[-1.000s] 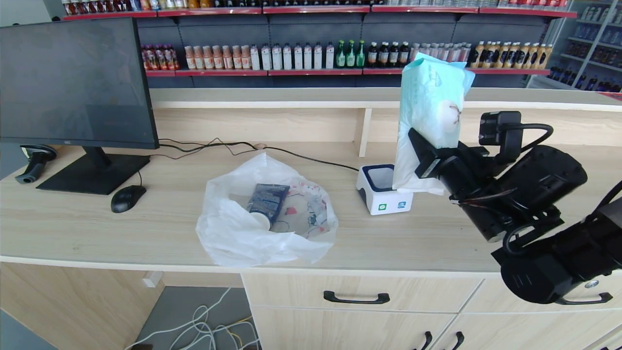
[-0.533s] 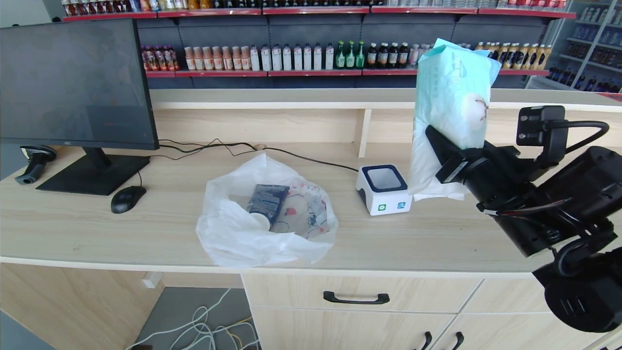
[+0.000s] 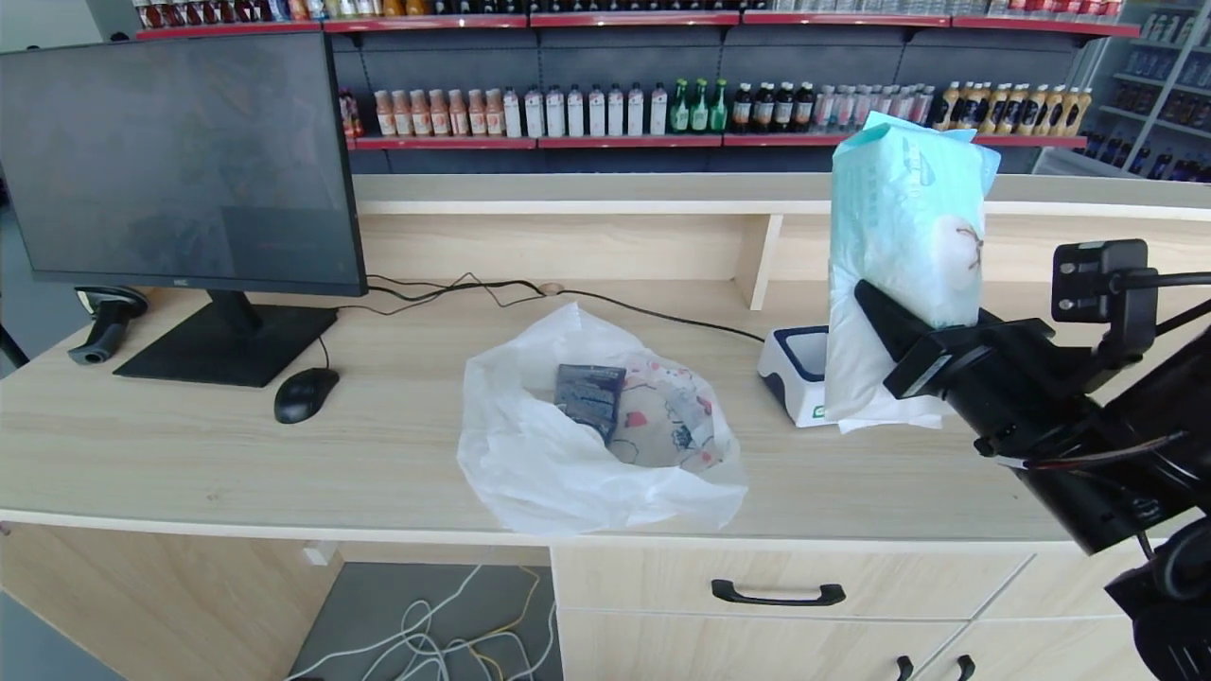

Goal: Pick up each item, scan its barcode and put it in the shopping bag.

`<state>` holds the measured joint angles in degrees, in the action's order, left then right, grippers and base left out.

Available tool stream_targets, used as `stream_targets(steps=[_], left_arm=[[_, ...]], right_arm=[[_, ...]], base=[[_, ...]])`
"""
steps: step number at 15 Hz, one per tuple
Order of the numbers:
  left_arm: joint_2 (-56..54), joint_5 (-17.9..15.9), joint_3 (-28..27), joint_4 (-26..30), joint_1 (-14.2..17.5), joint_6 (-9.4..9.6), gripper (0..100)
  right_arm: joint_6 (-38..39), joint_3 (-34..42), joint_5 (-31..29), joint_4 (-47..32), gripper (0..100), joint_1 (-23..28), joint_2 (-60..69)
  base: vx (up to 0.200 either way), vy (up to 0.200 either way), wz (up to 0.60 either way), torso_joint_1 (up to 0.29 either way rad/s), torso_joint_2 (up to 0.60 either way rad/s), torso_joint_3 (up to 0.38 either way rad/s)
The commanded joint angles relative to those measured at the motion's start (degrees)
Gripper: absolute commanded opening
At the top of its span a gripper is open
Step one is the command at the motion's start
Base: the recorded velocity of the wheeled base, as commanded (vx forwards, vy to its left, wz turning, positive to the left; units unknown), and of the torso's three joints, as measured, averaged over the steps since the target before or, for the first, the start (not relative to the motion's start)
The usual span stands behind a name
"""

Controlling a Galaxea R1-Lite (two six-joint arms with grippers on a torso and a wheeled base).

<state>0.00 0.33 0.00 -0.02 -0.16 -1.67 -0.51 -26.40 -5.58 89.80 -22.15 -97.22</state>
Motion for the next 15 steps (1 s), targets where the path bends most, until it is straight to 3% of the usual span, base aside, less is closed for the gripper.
stream_targets(steps=[1,6,8,15], left_arm=[[0.00,0.02,0.00,-0.06,0.07,0.00,100],[0.00,0.02,0.00,-0.06,0.07,-0.09,100],[0.00,0.02,0.00,-0.06,0.07,-0.18,100],[0.00,0.02,0.00,-0.06,0.07,-0.26,100]], right_arm=[[0.07,1.09,-0.04,0.20,0,0.00,0.28],[0.25,0.48,0.05,0.20,0,-0.26,0.80],[0.51,-3.30,-0.04,0.20,0,-3.43,0.19],[3.15,-9.72,-0.22,0.20,0,-5.10,-9.39]], base=[[0.000,0.000,0.00,0.000,0.00,0.000],[0.000,0.000,0.60,0.001,0.00,0.000],[0.000,0.000,0.00,0.000,0.00,0.000],[0.000,0.000,0.00,0.000,0.00,0.000]])
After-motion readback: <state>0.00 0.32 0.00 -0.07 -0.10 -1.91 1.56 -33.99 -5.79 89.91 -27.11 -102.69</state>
